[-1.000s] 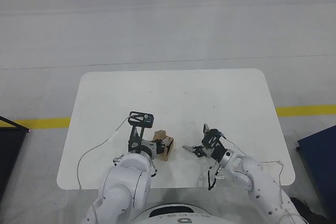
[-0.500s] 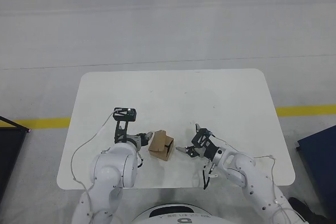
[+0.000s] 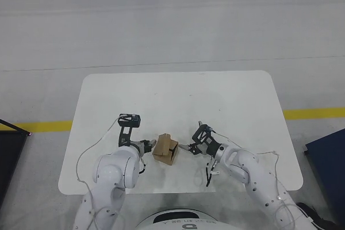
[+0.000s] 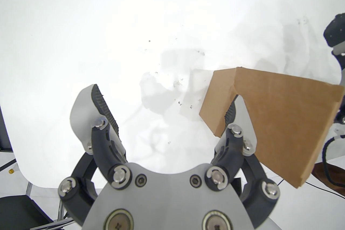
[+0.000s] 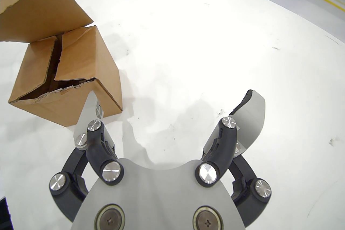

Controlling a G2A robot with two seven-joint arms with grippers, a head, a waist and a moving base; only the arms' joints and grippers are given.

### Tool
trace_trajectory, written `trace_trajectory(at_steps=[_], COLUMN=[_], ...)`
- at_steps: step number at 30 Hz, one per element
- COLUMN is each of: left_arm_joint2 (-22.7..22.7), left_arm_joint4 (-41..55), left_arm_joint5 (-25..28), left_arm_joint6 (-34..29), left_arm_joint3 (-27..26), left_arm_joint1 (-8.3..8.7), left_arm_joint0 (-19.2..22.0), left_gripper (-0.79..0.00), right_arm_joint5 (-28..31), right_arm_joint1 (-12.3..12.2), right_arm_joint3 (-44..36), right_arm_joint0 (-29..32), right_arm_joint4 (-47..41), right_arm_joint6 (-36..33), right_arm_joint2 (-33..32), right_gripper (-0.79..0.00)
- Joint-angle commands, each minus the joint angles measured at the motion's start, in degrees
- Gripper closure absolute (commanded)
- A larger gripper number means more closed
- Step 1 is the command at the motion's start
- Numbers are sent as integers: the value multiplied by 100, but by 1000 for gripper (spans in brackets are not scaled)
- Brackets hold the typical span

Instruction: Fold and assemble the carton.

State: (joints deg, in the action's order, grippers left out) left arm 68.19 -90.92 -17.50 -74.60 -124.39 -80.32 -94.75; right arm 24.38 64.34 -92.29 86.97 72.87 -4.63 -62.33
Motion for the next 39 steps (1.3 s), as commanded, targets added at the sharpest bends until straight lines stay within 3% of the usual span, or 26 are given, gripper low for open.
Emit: trace_trajectory(at_steps=[1,13,28,39], left_arm_joint2=[-12,-147,5,339], left_arm_joint4=[11,41,-64,-40], left_arm_joint5=[0,-24,77,-44], left_arm_joint6=[34,165,222,179], left_arm_joint3=[5,-29,-93,241], left_arm_joint1=[-2,-19,-18,-25], left_arm_joint0=[-46,-270,-286,-187], left_gripper=[-785,-785,-785,-785], right_arm_joint5=[-11,-92,234,303], right_arm_joint1=[7,59,-97,-14], right_arm_joint3=[36,116,-334,-120], right_arm_joint0=[-78,-388,444,5], right_arm_joint4=[-16,-36,130,201], right_arm_joint6=[-49,-208,129,-218], right_arm_joint2=[-2,90,-334,90], right_gripper=[-785,-785,-785,-785])
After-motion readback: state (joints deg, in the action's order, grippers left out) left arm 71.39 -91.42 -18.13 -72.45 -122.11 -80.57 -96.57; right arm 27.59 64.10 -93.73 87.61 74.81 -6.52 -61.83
